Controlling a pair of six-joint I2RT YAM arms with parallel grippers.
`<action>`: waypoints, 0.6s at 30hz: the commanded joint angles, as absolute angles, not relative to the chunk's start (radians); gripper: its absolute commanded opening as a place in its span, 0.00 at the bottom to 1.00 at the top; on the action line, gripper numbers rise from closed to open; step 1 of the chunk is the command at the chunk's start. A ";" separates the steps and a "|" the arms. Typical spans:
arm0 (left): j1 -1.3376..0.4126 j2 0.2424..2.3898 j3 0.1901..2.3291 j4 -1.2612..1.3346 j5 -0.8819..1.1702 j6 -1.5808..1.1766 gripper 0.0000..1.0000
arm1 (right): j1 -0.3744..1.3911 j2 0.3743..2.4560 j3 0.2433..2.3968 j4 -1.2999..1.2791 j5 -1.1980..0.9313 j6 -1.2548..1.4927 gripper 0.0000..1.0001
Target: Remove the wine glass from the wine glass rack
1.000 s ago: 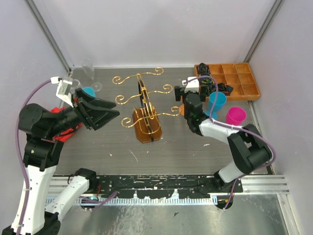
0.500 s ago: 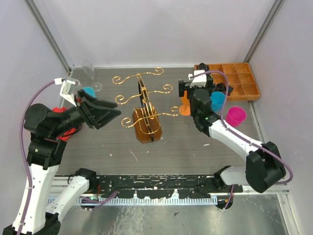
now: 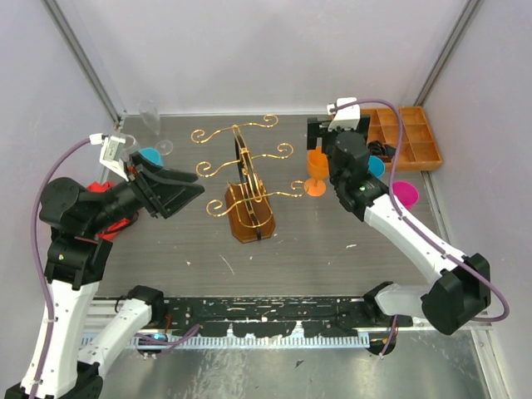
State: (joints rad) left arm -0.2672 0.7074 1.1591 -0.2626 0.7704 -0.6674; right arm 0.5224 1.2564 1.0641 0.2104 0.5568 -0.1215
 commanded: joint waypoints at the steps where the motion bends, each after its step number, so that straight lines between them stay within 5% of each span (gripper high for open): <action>1: -0.270 0.692 1.142 -0.268 0.754 -0.682 0.59 | 0.525 1.210 1.117 0.106 0.537 -0.081 0.97; 18: -0.270 0.703 1.112 -0.226 0.749 -0.715 0.58 | 0.525 1.163 1.241 -0.094 0.386 0.011 0.95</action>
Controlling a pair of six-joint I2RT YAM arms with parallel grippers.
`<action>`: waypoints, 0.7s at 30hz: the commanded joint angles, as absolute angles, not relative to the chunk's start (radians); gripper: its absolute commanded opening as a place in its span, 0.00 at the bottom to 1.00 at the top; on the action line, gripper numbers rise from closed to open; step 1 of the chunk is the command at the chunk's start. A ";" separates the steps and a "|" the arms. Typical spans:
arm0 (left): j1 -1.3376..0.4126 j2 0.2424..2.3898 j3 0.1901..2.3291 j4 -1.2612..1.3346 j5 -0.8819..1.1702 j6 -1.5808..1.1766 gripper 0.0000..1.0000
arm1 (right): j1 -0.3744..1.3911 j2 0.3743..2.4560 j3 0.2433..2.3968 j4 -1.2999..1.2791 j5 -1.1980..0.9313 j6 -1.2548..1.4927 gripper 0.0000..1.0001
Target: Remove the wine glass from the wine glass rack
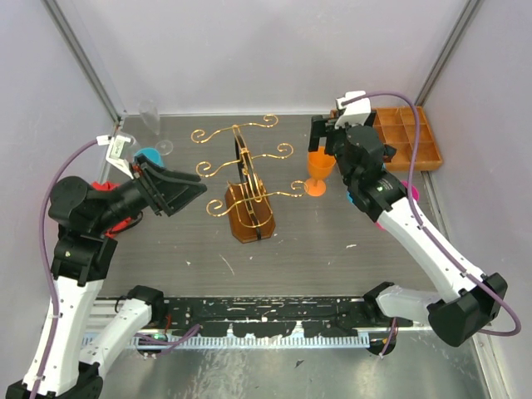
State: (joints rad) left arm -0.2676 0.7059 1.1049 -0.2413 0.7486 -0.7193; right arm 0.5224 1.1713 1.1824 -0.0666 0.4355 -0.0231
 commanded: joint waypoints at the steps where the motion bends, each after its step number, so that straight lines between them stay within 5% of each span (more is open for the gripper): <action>1: -0.271 0.703 1.117 -0.235 0.748 -0.708 0.58 | 0.525 1.167 1.249 -0.102 0.384 0.013 0.95; 7: -0.271 0.686 1.113 -0.251 0.739 -0.698 0.59 | 0.525 1.176 1.286 -0.166 0.350 0.033 0.84; 12: -0.270 0.693 1.108 -0.261 0.746 -0.685 0.59 | 0.525 1.162 1.311 -0.208 0.232 0.036 0.03; 21: -0.270 0.664 1.104 -0.297 0.739 -0.674 0.59 | 0.525 1.185 1.344 -0.255 0.191 0.060 0.01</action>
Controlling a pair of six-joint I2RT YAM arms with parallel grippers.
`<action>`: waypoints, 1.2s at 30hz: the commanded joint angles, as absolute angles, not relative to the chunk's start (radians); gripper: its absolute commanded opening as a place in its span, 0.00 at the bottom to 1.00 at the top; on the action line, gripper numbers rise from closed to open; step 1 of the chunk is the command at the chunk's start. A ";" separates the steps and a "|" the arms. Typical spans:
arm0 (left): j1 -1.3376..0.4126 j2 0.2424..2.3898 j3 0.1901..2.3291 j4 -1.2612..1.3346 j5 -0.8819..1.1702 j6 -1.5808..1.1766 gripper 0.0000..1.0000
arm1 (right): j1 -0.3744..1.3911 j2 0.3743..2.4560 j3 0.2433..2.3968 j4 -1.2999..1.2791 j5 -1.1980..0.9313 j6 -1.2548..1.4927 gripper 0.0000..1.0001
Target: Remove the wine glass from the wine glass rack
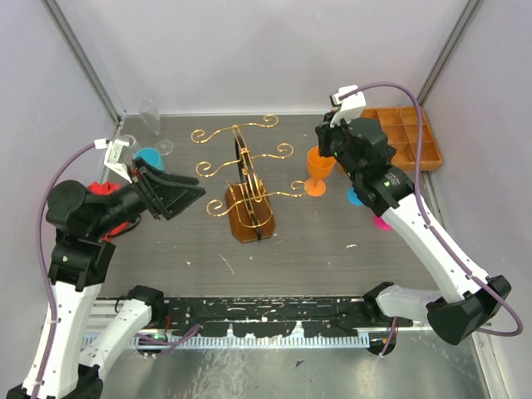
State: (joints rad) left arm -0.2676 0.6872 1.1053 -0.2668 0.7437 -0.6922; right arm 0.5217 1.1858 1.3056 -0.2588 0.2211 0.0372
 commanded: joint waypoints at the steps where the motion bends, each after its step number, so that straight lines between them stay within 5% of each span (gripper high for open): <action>1: -0.270 0.662 1.108 -0.307 0.739 -0.668 0.59 | 0.525 1.181 1.341 -0.255 0.195 0.061 0.01; 8: -0.270 0.661 1.107 -0.329 0.731 -0.640 0.58 | 0.525 1.177 1.348 -0.269 0.178 0.092 0.01; 9: -0.271 0.663 1.097 -0.314 0.737 -0.647 0.49 | 0.525 1.177 1.352 -0.278 0.163 0.099 0.01; 10: -0.270 0.666 1.086 -0.296 0.747 -0.658 0.30 | 0.525 1.177 1.356 -0.283 0.151 0.106 0.01; 13: -0.271 0.679 1.052 -0.230 0.766 -0.691 0.05 | 0.532 1.181 1.370 -0.308 0.132 0.129 0.01; 20: -0.271 0.707 1.050 -0.243 0.810 -0.673 0.00 | 0.563 1.217 1.407 -0.377 0.182 0.140 0.01; 22: -0.270 0.689 1.046 -0.275 0.784 -0.661 0.10 | 0.567 1.225 1.416 -0.386 0.203 0.146 0.05; 25: -0.271 0.664 1.037 -0.307 0.762 -0.660 0.43 | 0.571 1.228 1.418 -0.406 0.247 0.168 0.39; 28: -0.270 0.645 1.035 -0.337 0.750 -0.671 0.57 | 0.577 1.212 1.399 -0.416 0.258 0.189 0.48; 33: -0.272 0.639 1.053 -0.455 0.680 -0.655 0.61 | 0.597 1.191 1.366 -0.438 0.240 0.251 0.39; 34: -0.273 0.640 1.054 -0.479 0.659 -0.653 0.61 | 0.605 1.193 1.365 -0.440 0.236 0.259 0.33; 36: -0.274 0.646 1.054 -0.521 0.614 -0.652 0.61 | 0.623 1.205 1.365 -0.440 0.187 0.259 0.03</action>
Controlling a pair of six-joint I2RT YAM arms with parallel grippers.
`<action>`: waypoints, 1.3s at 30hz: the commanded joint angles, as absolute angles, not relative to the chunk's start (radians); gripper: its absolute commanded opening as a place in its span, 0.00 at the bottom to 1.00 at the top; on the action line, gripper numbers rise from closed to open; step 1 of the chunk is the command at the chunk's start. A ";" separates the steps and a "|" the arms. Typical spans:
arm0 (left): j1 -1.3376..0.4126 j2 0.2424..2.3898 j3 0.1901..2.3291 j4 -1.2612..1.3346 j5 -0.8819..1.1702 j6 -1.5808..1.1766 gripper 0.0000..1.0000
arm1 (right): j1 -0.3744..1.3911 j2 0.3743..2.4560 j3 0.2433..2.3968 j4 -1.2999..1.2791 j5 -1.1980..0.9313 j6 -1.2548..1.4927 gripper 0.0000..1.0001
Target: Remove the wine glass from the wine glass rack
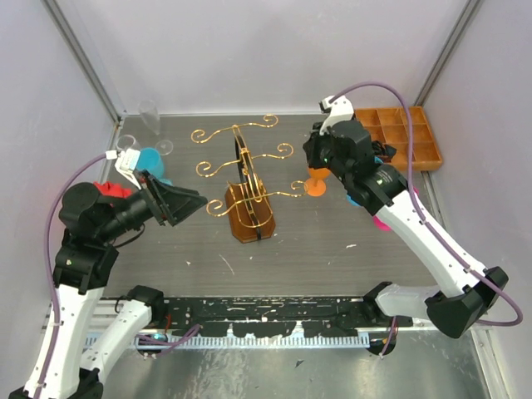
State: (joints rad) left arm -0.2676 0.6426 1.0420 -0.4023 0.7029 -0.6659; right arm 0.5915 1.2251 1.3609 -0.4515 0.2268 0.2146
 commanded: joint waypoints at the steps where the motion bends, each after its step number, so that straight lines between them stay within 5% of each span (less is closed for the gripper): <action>1: -0.275 0.652 1.054 -0.536 0.603 -0.653 0.61 | 0.636 1.213 1.371 -0.442 0.183 0.255 0.01; 13: -0.275 0.673 1.111 -0.655 0.490 -0.664 0.60 | 0.689 1.168 1.369 -0.458 0.280 0.220 0.01; 24: -0.275 0.716 1.269 -0.979 0.302 -0.696 0.58 | 0.689 1.174 1.429 -0.580 0.160 0.271 0.01; 29: -0.275 0.700 1.299 -1.062 0.297 -0.717 0.69 | 0.690 1.133 1.405 -0.561 0.188 0.310 0.01; 32: -0.275 0.684 1.319 -1.089 0.262 -0.712 0.72 | 0.690 1.123 1.418 -0.578 0.209 0.321 0.13; 34: -0.275 0.694 1.330 -1.096 0.252 -0.705 0.73 | 0.689 1.134 1.436 -0.597 0.209 0.317 0.02; 39: -0.276 0.732 1.317 -1.072 0.258 -0.668 0.75 | 0.690 1.167 1.436 -0.607 0.284 0.322 0.01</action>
State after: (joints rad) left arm -0.2714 0.7048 1.3090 -1.0687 0.2714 -0.7025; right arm 0.6899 1.1587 1.3975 -0.6170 0.2157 0.3038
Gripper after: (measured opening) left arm 0.746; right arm 0.028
